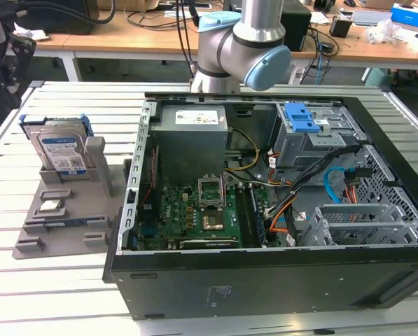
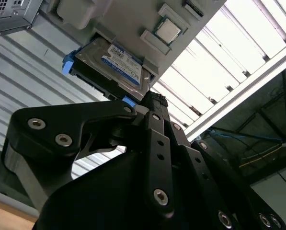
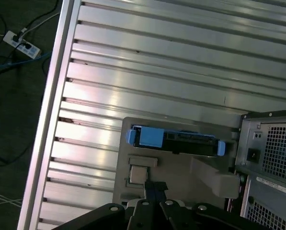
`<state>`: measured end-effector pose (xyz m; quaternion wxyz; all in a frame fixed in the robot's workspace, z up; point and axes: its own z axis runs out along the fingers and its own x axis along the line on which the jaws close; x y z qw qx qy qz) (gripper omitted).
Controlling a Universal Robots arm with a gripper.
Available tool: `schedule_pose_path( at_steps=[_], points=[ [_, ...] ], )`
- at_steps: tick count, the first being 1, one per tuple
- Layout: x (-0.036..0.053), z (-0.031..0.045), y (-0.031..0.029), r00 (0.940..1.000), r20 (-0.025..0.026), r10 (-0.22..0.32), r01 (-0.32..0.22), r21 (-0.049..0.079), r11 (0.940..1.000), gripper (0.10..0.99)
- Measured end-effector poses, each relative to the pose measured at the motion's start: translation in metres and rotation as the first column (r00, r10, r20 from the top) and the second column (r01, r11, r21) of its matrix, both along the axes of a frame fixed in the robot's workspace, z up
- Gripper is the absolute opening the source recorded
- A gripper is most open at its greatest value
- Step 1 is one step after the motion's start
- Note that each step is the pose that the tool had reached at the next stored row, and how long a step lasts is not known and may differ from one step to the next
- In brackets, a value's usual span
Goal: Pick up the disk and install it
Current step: 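Pick up the disk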
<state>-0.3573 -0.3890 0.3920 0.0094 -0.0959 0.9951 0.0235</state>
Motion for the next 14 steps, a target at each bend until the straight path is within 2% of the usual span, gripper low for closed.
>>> schedule_pose_path(
  at_steps=[4, 9, 11, 14],
  points=[
    [0.0000, 0.0000, 0.0000, 0.9987, 0.0000, 0.051, -0.051, 0.000, 0.9987, 0.106],
    [0.0000, 0.0000, 0.0000, 0.9936, 0.0000, 0.113, -0.113, 0.000, 0.9936, 0.106],
    [0.0000, 0.0000, 0.0000, 0.9854, 0.0000, 0.170, -0.170, 0.000, 0.9854, 0.106],
    [0.0000, 0.0000, 0.0000, 0.9779, 0.0000, 0.209, -0.209, 0.000, 0.9779, 0.106]
  ],
)
